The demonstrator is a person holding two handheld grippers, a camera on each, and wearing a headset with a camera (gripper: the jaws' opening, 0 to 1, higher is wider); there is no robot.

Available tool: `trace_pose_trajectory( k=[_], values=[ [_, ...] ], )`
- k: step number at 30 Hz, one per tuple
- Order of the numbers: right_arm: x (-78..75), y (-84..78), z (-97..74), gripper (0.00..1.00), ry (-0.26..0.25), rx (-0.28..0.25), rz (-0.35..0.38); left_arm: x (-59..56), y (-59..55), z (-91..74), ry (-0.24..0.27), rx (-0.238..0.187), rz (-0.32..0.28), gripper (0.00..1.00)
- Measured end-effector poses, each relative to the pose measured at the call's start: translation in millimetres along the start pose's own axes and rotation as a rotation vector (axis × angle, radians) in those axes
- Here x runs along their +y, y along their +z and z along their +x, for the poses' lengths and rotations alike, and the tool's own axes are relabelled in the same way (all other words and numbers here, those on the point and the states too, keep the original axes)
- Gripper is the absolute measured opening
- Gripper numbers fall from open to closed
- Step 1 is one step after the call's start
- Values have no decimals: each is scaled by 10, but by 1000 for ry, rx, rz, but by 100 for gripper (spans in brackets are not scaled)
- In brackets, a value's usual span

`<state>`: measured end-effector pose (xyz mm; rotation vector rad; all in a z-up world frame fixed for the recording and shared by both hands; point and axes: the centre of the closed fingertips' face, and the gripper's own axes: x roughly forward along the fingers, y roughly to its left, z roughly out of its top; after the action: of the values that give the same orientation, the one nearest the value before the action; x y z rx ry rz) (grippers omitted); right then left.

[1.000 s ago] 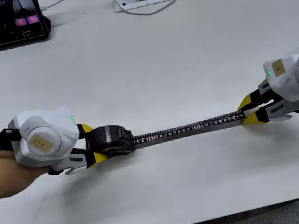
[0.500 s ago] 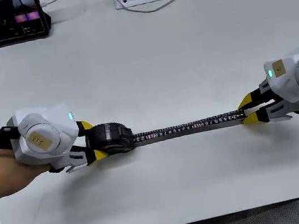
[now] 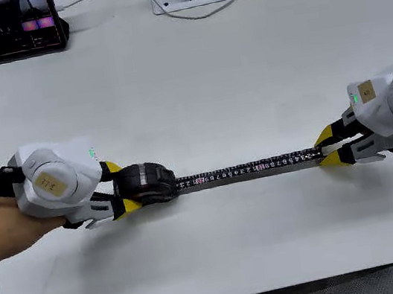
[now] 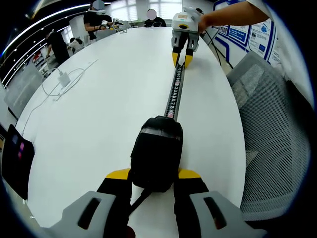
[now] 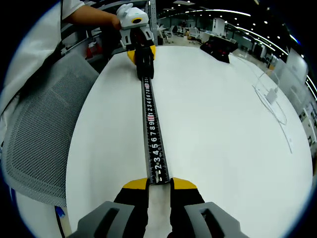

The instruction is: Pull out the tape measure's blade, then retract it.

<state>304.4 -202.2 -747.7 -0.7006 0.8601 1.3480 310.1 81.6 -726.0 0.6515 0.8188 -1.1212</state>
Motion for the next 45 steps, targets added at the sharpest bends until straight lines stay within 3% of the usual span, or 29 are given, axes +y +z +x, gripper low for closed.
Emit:
trace_pose_trajectory(
  k=[4,15,22,45],
  values=[
    [-31,15,-3,21,-13,-1,24,6,-21,-4,4,4,-1,32],
    [-17,-1,-13,24,-19,7,28,-24,26,-22,9,-12,-14,35],
    [28,24,-62,30,-29,-34,90,-4,58,-63,27,-41,-48,40],
    [104,39,-204,39,-102,-99,176,-43,157,-248,95,-116,-151,53]
  ],
)
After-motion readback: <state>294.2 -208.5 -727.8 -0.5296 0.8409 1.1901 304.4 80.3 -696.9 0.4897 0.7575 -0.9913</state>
